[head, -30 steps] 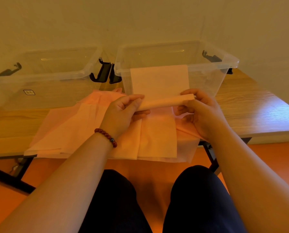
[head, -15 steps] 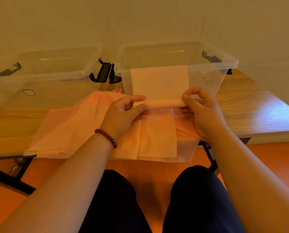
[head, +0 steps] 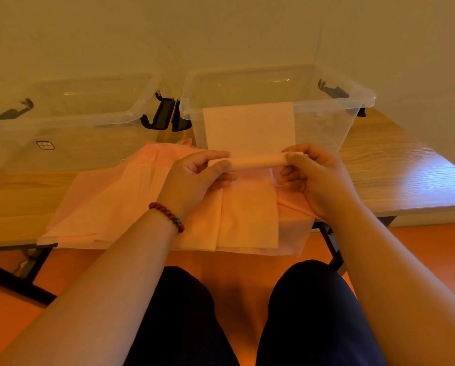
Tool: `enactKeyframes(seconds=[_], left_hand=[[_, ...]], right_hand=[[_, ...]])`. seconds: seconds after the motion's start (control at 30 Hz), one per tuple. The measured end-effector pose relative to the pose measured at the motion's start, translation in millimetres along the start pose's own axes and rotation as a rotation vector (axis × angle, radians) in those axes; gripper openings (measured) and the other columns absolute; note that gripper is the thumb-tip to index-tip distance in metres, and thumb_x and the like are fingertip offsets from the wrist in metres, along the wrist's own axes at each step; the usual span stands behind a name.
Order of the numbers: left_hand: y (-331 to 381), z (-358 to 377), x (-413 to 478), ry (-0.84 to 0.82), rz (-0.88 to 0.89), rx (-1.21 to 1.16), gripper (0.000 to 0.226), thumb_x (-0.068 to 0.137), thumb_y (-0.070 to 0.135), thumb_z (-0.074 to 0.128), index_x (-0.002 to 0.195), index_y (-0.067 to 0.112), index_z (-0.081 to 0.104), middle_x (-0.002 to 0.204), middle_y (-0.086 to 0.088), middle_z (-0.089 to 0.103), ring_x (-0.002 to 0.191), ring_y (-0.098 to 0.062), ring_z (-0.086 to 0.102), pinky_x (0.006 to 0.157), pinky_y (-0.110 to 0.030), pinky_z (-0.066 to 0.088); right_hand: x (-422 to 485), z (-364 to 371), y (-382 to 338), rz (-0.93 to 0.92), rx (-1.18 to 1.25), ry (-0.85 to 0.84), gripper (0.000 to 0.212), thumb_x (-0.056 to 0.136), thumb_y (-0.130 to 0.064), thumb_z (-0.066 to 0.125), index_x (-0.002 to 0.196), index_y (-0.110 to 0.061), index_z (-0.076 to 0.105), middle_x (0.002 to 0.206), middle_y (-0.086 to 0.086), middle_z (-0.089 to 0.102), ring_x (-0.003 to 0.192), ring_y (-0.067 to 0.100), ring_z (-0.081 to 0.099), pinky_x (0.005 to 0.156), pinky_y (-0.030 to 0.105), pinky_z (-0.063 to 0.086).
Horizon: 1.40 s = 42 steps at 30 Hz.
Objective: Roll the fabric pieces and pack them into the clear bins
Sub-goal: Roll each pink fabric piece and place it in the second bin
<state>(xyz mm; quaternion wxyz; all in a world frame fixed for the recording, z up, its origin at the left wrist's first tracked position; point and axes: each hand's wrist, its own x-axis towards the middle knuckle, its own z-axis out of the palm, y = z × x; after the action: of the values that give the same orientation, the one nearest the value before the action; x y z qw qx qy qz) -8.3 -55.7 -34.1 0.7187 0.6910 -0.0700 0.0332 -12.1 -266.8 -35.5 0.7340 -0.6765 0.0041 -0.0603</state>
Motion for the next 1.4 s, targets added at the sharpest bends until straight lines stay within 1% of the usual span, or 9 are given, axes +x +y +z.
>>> enactKeyframes(seconds=[0.2, 0.47, 0.6, 0.73, 0.9, 1.03, 1.17, 1.27, 1.4], left_hand=[[-0.3, -1.0, -0.7, -0.01, -0.001, -0.02, 0.015, 0.083, 0.013, 0.066, 0.097, 0.02, 0.068, 0.099, -0.002, 0.07, 0.087, -0.015, 0.071, 0.075, -0.024, 0.058], [-0.1, -1.4, 0.3, -0.009, -0.004, 0.006, 0.011, 0.088, 0.01, 0.063, 0.095, 0.017, 0.068, 0.088, 0.002, 0.073, 0.083, -0.014, 0.072, 0.071, -0.021, 0.057], [0.3, -0.9, 0.6, 0.004, -0.015, 0.0, 0.01, 0.09, 0.011, 0.06, 0.096, 0.016, 0.066, 0.084, 0.005, 0.073, 0.081, -0.013, 0.072, 0.067, -0.018, 0.055], [1.6, 0.2, 0.1, -0.006, -0.026, -0.028, 0.009, 0.092, 0.008, 0.058, 0.095, 0.013, 0.064, 0.087, -0.001, 0.071, 0.076, -0.013, 0.072, 0.065, -0.019, 0.056], [2.1, -0.8, -0.7, -0.03, -0.025, -0.036, 0.017, 0.087, 0.005, 0.063, 0.098, 0.017, 0.065, 0.083, 0.005, 0.073, 0.078, -0.012, 0.072, 0.065, -0.018, 0.055], [2.2, -1.3, -1.5, -0.03, -0.024, -0.01, 0.016, 0.086, 0.005, 0.064, 0.096, 0.016, 0.066, 0.082, 0.002, 0.073, 0.078, -0.011, 0.072, 0.065, -0.016, 0.054], [1.5, -0.4, -1.1, -0.012, -0.024, -0.019, 0.011, 0.089, 0.007, 0.061, 0.098, 0.013, 0.066, 0.087, -0.001, 0.072, 0.078, -0.012, 0.072, 0.066, -0.018, 0.055], [0.8, 0.0, 0.1, 0.0, -0.021, -0.009, 0.01, 0.091, 0.008, 0.06, 0.099, 0.011, 0.065, 0.088, -0.001, 0.072, 0.078, -0.012, 0.072, 0.064, -0.017, 0.055], [0.6, -1.5, 0.1, -0.026, -0.025, -0.017, 0.012, 0.09, 0.008, 0.061, 0.1, 0.013, 0.064, 0.093, -0.004, 0.071, 0.082, -0.015, 0.072, 0.069, -0.021, 0.057]], right_hand=[[1.8, 2.2, 1.4, 0.004, 0.058, 0.027, 0.007, 0.094, -0.023, 0.061, 0.094, -0.018, 0.066, 0.082, -0.001, 0.073, 0.081, 0.018, 0.073, 0.068, 0.029, 0.058], [0.9, 0.4, 1.8, -0.056, -0.002, -0.003, 0.009, 0.096, -0.026, 0.058, 0.094, -0.02, 0.064, 0.064, -0.005, 0.062, 0.06, 0.012, 0.059, 0.06, 0.031, 0.051], [1.3, -2.6, 1.5, -0.021, 0.058, -0.105, 0.012, 0.092, -0.019, 0.062, 0.103, -0.022, 0.067, 0.075, -0.002, 0.069, 0.077, 0.02, 0.066, 0.07, 0.038, 0.051], [2.4, -2.1, 2.0, -0.003, -0.012, -0.077, 0.016, 0.09, -0.011, 0.065, 0.101, -0.022, 0.068, 0.085, -0.002, 0.074, 0.096, 0.031, 0.069, 0.084, 0.045, 0.053], [0.9, -0.5, 1.7, -0.068, -0.075, -0.021, 0.009, 0.094, -0.015, 0.059, 0.097, -0.02, 0.066, 0.082, -0.005, 0.073, 0.082, 0.013, 0.072, 0.067, 0.025, 0.056], [0.4, 1.2, 2.1, -0.078, -0.065, 0.005, 0.013, 0.095, -0.019, 0.058, 0.104, -0.012, 0.065, 0.073, -0.003, 0.072, 0.069, 0.009, 0.069, 0.061, 0.02, 0.055], [-0.3, 0.2, 0.7, -0.065, -0.009, -0.072, 0.014, 0.093, -0.021, 0.06, 0.105, -0.017, 0.063, 0.073, 0.0, 0.071, 0.069, 0.016, 0.068, 0.062, 0.028, 0.055], [-0.5, -1.6, 0.1, -0.051, -0.016, -0.128, 0.023, 0.088, -0.011, 0.066, 0.105, -0.025, 0.064, 0.08, 0.001, 0.071, 0.076, 0.019, 0.067, 0.071, 0.035, 0.054], [-1.8, -0.5, -0.2, -0.062, -0.113, -0.07, 0.008, 0.089, -0.019, 0.066, 0.096, -0.021, 0.067, 0.076, -0.002, 0.071, 0.076, 0.016, 0.068, 0.082, 0.043, 0.055]])
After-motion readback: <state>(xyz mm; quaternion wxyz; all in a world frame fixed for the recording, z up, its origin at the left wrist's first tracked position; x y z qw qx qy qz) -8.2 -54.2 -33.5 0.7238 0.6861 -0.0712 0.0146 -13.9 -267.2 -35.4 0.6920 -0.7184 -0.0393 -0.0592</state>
